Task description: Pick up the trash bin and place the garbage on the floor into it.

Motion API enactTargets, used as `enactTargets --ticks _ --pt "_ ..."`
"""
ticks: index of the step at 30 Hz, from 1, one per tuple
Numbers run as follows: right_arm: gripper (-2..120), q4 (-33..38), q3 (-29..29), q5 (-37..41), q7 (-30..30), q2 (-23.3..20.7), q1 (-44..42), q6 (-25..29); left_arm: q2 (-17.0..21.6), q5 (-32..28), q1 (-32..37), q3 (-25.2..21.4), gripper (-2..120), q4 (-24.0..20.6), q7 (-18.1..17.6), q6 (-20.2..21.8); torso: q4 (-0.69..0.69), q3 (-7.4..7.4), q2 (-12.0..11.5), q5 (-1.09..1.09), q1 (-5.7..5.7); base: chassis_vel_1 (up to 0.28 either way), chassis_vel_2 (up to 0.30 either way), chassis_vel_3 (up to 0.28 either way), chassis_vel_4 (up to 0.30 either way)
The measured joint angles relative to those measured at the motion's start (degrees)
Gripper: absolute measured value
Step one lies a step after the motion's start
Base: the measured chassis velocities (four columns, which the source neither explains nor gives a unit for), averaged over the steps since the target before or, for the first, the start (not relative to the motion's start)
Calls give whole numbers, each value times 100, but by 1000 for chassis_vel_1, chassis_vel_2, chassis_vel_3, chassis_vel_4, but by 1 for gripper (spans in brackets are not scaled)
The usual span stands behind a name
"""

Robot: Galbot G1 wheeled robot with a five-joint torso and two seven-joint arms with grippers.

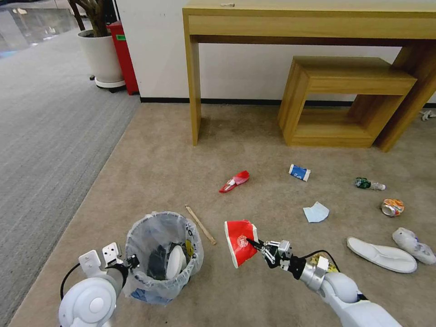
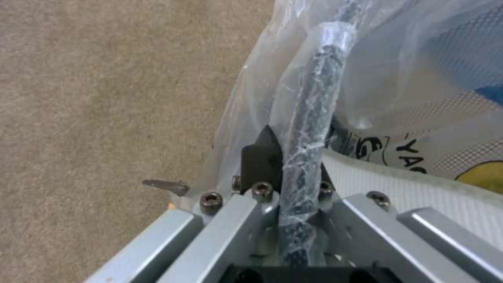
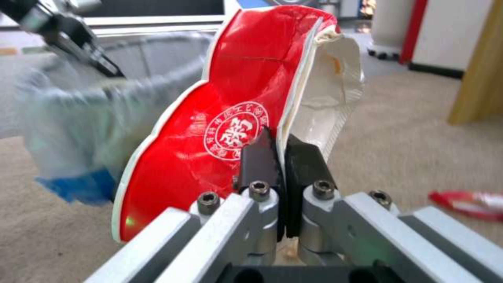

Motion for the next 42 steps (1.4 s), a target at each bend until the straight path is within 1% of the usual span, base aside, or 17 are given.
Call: enactTargets --ticks 2,3,5,8,10,12,14,15,16,17,25,26,31,33,35,38,42 --pt "0 107 9 -1 -16 -52 -9 -11 1 21 -10 31 0 16 3 1 0 0 0 1 0 0 0 0 0" --pt "0 344 33 4 -18 -166 -22 -67 1 69 -43 98 0 49 7 2 0 0 0 3 0 0 0 0 0" --pt "0 495 37 22 -17 -242 -27 -106 -3 92 -63 135 0 70 9 -3 1 0 0 3 0 0 0 0 0" --pt "0 1030 36 72 102 -491 -33 -233 -7 166 -129 266 0 135 10 -8 1 -1 0 5 0 0 0 0 0" --pt "0 1150 32 77 147 -545 -33 -257 -5 182 -144 299 0 144 10 -9 2 -1 0 5 0 0 0 0 0" --pt "0 1550 -9 63 406 -719 -26 -368 7 212 -183 378 0 172 10 -9 1 -1 1 3 0 0 0 0 0" --pt "0 1661 -28 51 481 -770 -17 -408 12 220 -192 401 0 179 10 -9 2 -1 1 4 0 0 0 0 0" --pt "0 1873 -90 1 698 -871 18 -471 25 239 -207 437 0 189 11 -9 2 -2 1 4 0 0 0 0 0" --pt "0 1873 -90 1 698 -871 18 -471 25 239 -207 437 0 189 11 -9 2 -2 1 4 0 0 0 0 0" --pt "0 2027 -141 -11 818 -946 51 -535 29 249 -216 460 0 197 10 -8 2 -2 1 4 0 0 0 0 0" --pt "0 2282 -323 -16 1031 -1105 180 -692 30 280 -234 510 0 213 10 -2 1 -2 1 3 0 0 0 0 0" --pt "0 2366 -458 -6 1099 -1165 313 -765 22 296 -246 538 0 223 10 1 2 -1 1 3 0 0 0 0 0" --pt "0 2442 -657 42 1152 -1247 528 -882 9 304 -271 577 0 235 10 5 2 -1 1 3 0 0 0 0 0" --pt "0 2505 -958 128 1227 -1420 839 -967 17 301 -295 599 0 239 10 28 0 0 0 1 0 0 0 0 0" --pt "0 2517 -1041 155 1246 -1463 932 -987 19 291 -304 600 0 235 7 34 0 0 0 0 0 0 0 0 0" --pt "0 2570 -1419 300 1318 -1609 1357 -1085 -3 213 -327 587 0 193 -16 61 -1 1 -1 -4 0 0 0 0 0" --pt "0 2584 -1561 354 1328 -1690 1486 -1099 -28 85 -309 495 0 72 -35 114 -3 2 -1 -7 0 0 0 0 0"
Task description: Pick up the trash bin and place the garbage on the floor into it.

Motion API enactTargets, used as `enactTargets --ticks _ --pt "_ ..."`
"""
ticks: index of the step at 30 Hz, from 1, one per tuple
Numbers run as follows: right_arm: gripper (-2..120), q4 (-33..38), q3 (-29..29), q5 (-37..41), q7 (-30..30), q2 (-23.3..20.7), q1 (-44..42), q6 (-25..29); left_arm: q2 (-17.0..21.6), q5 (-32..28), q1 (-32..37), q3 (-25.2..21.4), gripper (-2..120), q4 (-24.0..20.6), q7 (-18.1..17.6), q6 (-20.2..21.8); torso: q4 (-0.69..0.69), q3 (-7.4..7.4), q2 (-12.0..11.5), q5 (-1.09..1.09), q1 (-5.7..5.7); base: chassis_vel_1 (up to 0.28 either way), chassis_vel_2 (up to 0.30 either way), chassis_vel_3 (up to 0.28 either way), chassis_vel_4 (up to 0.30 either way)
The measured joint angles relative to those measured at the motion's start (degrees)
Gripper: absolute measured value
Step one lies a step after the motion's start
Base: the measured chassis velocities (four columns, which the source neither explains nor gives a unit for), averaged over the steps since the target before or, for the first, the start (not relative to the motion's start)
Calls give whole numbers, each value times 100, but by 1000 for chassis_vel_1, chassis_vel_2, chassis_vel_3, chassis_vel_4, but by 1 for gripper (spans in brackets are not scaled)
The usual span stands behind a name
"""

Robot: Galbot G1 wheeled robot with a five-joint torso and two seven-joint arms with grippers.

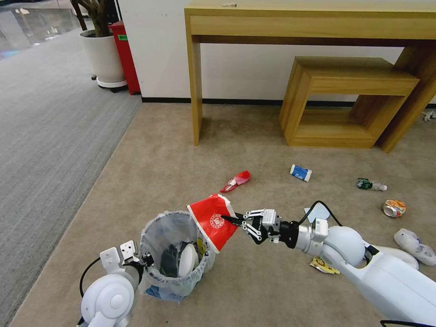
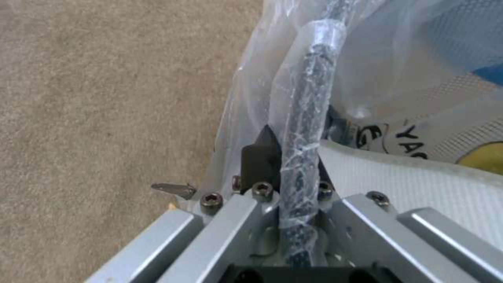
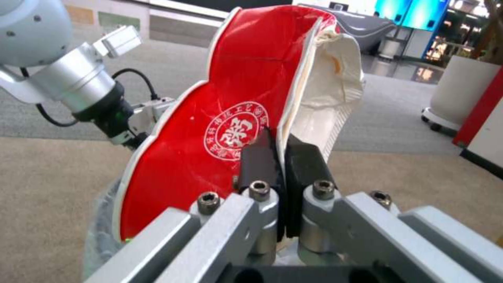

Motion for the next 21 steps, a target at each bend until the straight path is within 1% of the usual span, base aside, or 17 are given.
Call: enactTargets --ticks 2,3,5,12,21 --pt "0 -5 -14 0 1 -5 14 0 1 -14 8 -13 0 -20 0 11 0 0 0 0 0 0 0 0 0" --pt "0 -22 -59 0 10 -7 62 -1 2 -40 31 -56 0 -98 -1 14 0 0 0 2 0 0 0 0 0" --pt "0 -24 -92 9 10 -16 106 -3 3 -45 50 -103 0 -169 -22 15 3 0 0 5 0 0 0 0 0" --pt "0 -15 -112 18 11 -35 144 -17 -8 -96 101 -232 0 -363 -55 0 3 -2 0 7 0 0 0 0 0" --pt "0 -29 -116 3 11 -33 164 -17 -21 -160 123 -334 0 -509 -73 -9 3 -2 0 7 0 0 0 0 0"
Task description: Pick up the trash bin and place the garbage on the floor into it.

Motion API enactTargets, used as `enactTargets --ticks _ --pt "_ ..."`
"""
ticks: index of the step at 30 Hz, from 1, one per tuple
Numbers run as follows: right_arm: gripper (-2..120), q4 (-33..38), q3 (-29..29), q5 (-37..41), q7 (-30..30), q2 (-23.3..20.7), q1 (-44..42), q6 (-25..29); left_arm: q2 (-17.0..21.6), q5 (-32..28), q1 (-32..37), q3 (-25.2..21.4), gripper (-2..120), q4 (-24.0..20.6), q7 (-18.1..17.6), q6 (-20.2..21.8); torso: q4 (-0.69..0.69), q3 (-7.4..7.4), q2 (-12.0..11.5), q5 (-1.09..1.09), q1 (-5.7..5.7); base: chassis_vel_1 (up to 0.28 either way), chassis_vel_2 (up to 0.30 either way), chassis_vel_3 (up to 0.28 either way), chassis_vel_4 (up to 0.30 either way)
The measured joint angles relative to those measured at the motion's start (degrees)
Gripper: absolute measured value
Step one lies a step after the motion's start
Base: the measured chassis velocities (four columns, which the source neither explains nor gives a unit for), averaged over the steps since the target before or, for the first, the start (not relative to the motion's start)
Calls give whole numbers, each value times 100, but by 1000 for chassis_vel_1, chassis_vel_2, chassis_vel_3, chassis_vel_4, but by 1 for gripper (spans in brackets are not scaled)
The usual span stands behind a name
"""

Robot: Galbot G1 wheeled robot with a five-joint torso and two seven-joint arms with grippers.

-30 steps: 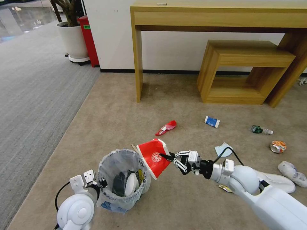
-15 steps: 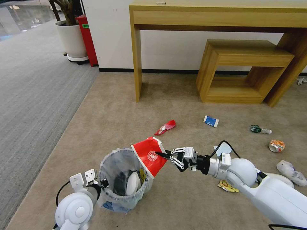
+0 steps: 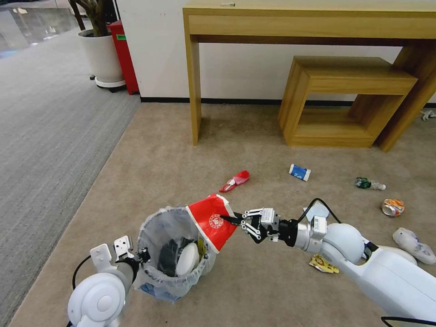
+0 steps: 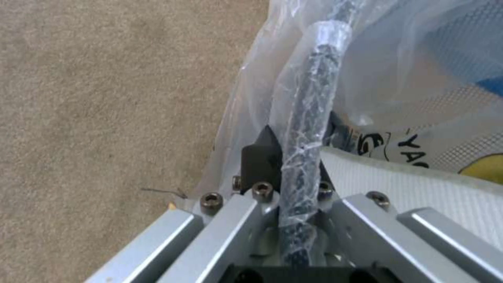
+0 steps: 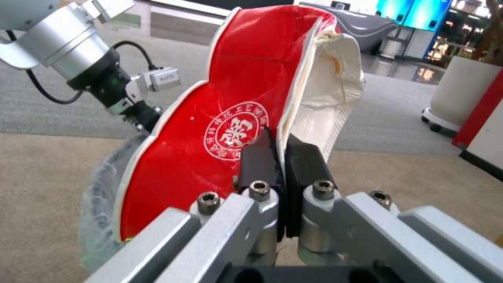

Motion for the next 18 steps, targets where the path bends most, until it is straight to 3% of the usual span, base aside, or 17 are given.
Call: enactTargets --ticks 11,18 --pt "0 -13 -442 150 78 12 566 -27 56 -117 4 -109 0 -133 -44 -2 0 0 0 0 0 0 0 0 0" --pt "0 -163 -1369 354 131 297 1580 -35 -25 -99 126 -267 0 -288 -60 -2 1 0 0 -1 0 0 0 0 0"
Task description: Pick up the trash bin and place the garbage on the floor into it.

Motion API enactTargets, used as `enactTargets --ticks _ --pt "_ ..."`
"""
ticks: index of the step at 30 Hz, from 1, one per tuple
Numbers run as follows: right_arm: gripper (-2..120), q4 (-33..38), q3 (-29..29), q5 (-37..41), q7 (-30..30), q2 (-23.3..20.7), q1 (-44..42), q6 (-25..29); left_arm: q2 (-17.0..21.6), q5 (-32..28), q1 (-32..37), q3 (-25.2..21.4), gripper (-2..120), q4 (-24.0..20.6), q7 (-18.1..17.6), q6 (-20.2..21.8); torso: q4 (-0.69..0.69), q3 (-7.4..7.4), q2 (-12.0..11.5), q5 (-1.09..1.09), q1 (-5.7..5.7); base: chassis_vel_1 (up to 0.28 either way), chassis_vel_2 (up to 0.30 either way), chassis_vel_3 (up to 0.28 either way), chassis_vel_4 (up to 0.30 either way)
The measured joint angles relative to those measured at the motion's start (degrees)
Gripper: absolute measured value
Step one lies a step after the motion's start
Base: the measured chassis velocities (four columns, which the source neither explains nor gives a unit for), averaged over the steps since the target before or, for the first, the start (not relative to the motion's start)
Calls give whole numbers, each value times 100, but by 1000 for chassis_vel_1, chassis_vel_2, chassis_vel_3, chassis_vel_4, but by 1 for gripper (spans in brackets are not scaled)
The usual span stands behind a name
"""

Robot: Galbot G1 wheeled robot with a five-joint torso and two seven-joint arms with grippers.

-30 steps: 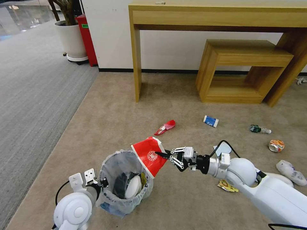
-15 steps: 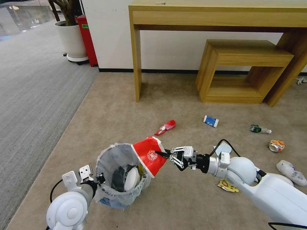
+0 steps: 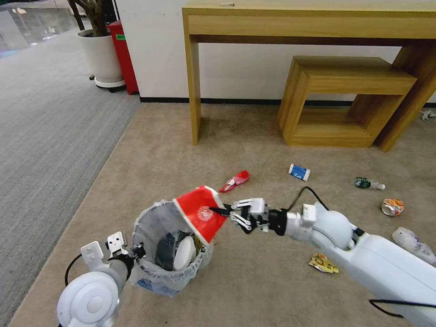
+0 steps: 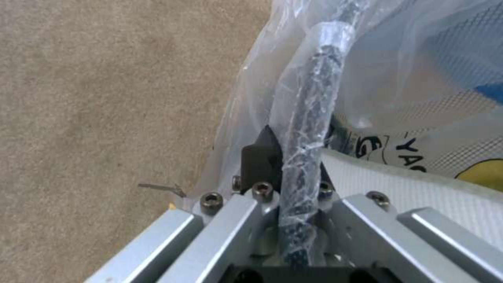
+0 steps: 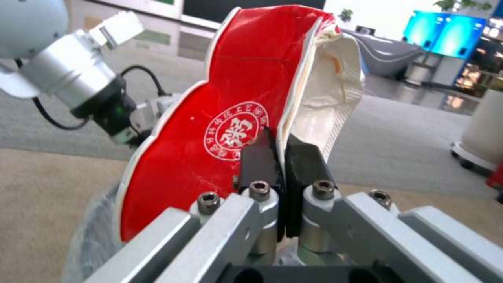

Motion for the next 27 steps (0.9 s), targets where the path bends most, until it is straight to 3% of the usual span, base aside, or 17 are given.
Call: enactTargets --ticks 17,27 --pt "0 -258 -1079 49 98 400 801 -71 18 39 32 -13 0 27 13 0 -1 0 1 0 0 0 0 0 0" --pt "0 -524 -1384 -92 94 578 869 3 45 25 16 -17 0 46 17 -4 -1 0 1 0 0 0 0 0 0"
